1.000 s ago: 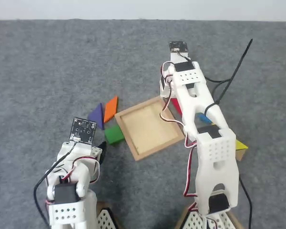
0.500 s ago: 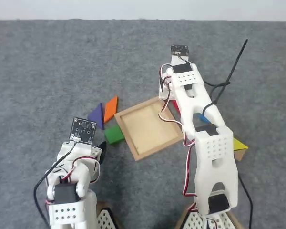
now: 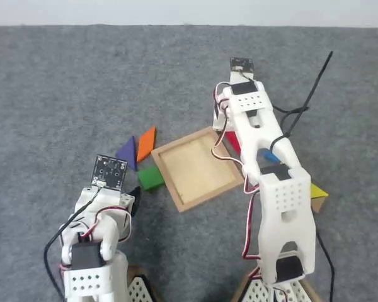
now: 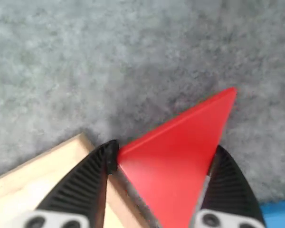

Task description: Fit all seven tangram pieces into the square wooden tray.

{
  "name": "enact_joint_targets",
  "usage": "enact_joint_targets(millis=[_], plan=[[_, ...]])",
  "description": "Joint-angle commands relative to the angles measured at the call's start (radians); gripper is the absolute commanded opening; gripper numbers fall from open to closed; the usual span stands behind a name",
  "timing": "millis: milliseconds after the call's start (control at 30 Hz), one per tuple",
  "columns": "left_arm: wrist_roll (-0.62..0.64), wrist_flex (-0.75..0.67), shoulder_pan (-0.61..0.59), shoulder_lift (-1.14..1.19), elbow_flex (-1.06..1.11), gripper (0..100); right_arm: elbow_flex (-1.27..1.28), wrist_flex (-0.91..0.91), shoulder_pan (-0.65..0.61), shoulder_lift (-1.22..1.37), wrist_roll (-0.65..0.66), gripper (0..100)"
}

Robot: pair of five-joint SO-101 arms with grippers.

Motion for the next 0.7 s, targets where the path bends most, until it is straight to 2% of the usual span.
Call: enact_joint_targets(millis=[0,200,267,367,567,667], plan=[[-0.017,0.006,0.002,-0.021,-0.008,25,-0.031,0.027,-0.013,-0.140,0.034,16.3],[-0.017,0.006,0.002,-0.021,-0.008,25,-0.031,0.114,-0.090,-0.239,0.141,16.2],[-0.017,0.006,0.002,-0.021,-0.008,25,-0.031,0.134,-0.122,-0.260,0.229,16.4],[-0.017,0.006,0.002,-0.021,-0.008,25,-0.031,0.140,-0.162,-0.275,0.463,16.2],[-0.017,0.006,0.002,-0.021,-0.008,25,-0.023,0.180,-0.263,-0.269,1.120,16.2],[-0.017,0.006,0.002,-0.021,-0.008,25,-0.023,0.245,-0.323,-0.269,1.303,16.5]])
